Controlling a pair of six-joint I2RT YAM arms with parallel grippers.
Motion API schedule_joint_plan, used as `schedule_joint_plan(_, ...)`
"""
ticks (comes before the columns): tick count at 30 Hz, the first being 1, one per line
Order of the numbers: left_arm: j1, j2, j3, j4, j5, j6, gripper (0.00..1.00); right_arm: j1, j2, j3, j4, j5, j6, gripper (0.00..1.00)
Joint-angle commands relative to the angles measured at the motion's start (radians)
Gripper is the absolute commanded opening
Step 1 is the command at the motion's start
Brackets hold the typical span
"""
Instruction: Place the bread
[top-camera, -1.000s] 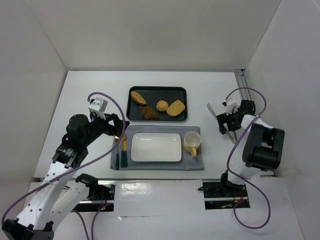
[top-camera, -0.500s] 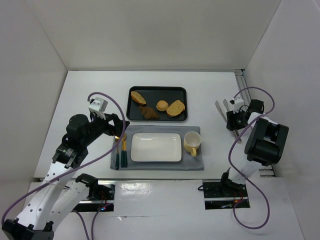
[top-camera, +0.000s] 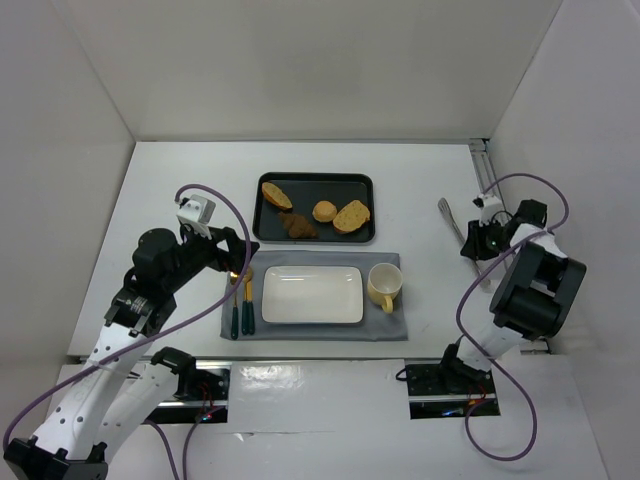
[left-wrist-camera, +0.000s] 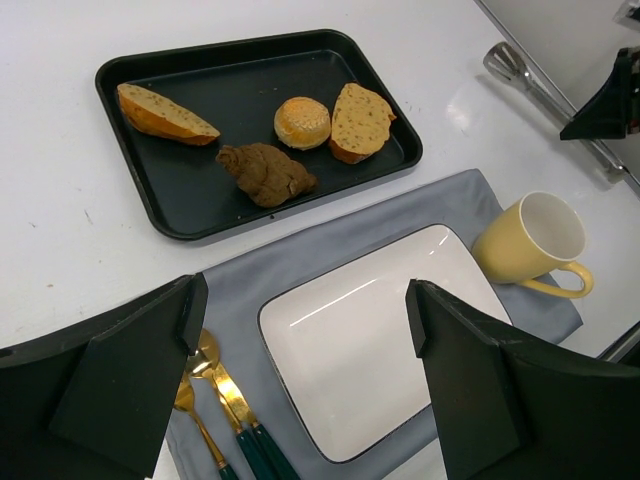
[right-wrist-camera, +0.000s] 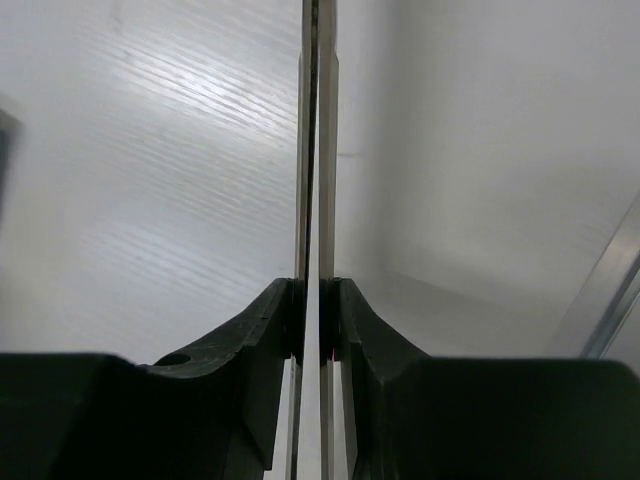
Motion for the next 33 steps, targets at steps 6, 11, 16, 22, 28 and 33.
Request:
schedule_joint_plan(6, 0.004, -0.006, 0.042, 0.029, -0.006, -0.012, 1.00, 0.082, -0.161, 0.221, -0.192, -0.197, 0.006, 0.30)
schedule_joint_plan(11, 0.004, 0.003, 0.042, 0.029, -0.025, -0.003, 1.00, 0.258, -0.170, 0.325, -0.224, -0.179, 0.075, 0.44)
schedule_joint_plan(16, 0.004, 0.003, 0.033, 0.029, -0.035, -0.003, 1.00, 0.454, -0.138, 0.417, -0.213, -0.093, 0.129, 0.50)
schedule_joint_plan(22, 0.004, 0.003, 0.033, 0.029, -0.044, 0.006, 1.00, 0.633, -0.020, 0.572, -0.213, 0.007, 0.152, 0.52)
schedule_joint_plan(28, 0.004, 0.012, 0.033, 0.029, -0.044, 0.015, 1.00, 0.768, 0.077, 0.656, -0.213, 0.050, 0.152, 0.52)
schedule_joint_plan(33, 0.004, 0.021, 0.033, 0.029, -0.044, 0.015, 1.00, 0.851, 0.139, 0.692, -0.213, 0.090, 0.161, 0.52)
